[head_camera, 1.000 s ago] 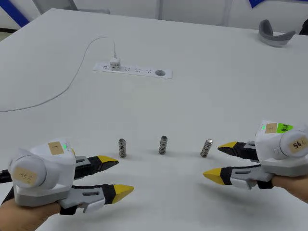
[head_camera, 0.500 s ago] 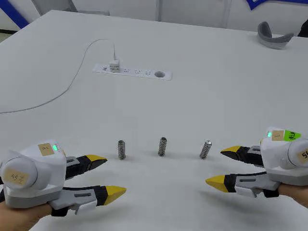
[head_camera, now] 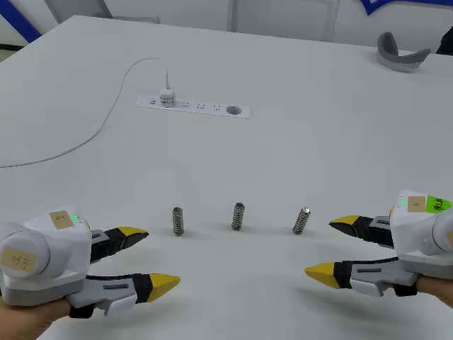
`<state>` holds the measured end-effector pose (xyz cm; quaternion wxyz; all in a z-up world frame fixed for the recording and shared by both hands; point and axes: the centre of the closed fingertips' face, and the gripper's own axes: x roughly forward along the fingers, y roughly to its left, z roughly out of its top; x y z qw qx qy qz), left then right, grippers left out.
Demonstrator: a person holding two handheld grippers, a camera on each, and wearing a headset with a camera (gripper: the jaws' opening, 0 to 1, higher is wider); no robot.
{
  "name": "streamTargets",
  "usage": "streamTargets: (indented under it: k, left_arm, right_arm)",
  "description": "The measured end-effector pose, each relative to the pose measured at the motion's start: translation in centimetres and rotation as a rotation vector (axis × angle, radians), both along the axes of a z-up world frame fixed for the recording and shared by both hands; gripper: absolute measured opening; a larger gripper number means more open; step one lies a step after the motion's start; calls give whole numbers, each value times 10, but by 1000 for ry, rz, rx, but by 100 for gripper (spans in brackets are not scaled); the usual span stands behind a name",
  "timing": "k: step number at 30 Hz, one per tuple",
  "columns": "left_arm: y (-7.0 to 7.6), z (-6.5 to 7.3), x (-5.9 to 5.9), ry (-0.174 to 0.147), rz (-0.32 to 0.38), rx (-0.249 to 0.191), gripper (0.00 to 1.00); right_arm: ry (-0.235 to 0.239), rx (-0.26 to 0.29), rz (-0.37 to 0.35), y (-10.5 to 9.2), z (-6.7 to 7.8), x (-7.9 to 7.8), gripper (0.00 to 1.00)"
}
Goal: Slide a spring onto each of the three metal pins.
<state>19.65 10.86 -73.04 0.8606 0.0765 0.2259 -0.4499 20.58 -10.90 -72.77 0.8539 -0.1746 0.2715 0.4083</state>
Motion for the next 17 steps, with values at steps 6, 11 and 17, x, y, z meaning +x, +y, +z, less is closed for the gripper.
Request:
streamTargets:
  k: [6, 11, 17]
  left_arm:
    - [1, 0, 1, -1, 8, -1, 59]
    - [3, 0, 2, -1, 15, 0, 62]
    - [4, -1, 5, 1, 23, 0, 64]
  right_arm:
    - [0, 5, 0, -3, 1, -2, 61]
    - [-2, 14, -6, -3, 2, -2, 63]
    - [-2, 17, -5, -3, 2, -2, 64]
